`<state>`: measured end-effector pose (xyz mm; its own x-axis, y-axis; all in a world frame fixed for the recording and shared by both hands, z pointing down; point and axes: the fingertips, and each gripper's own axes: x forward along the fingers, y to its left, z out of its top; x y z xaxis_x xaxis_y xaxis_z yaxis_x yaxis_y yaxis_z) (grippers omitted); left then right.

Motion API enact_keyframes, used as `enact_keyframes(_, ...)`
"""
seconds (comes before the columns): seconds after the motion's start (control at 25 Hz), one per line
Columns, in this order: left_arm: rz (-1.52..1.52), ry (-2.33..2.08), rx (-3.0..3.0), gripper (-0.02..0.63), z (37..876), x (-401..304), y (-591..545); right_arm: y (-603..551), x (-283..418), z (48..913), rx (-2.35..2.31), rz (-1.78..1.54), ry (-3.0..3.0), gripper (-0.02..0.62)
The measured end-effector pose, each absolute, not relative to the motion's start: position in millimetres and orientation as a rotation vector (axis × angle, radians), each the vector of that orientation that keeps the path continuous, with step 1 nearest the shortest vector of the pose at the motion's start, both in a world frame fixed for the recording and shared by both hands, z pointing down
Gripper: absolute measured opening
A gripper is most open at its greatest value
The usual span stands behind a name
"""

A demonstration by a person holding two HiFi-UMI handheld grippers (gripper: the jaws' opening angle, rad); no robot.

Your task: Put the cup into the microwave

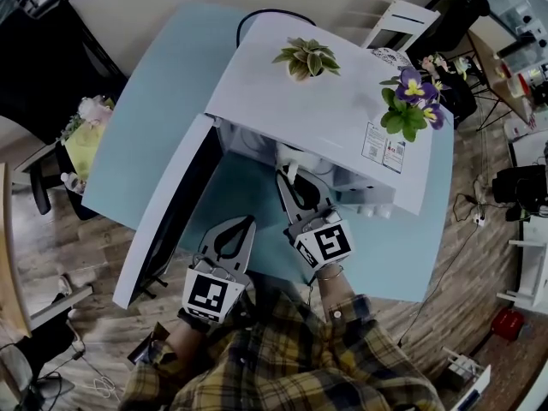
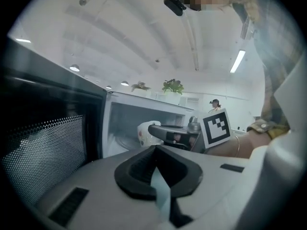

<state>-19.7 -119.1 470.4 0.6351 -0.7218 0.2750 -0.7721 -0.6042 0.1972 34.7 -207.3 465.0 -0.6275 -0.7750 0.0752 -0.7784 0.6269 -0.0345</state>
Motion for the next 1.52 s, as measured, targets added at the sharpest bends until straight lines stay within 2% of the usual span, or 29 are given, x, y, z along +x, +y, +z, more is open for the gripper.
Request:
enact_keyframes(0.64, 0.254, -1.218, 2.542, -0.008, 476.5, -26.6, -120.5, -227.7, 31.7, 483.0, 1.374, -0.091, -2.714, 0.052)
enact_keyframes(1.52, 0.237, -1.209, 2.541, -0.008, 479.1, -25.3, -115.9, -255.3, 42.8, 530.8, 1.521, 0.029, -2.498, 0.052)
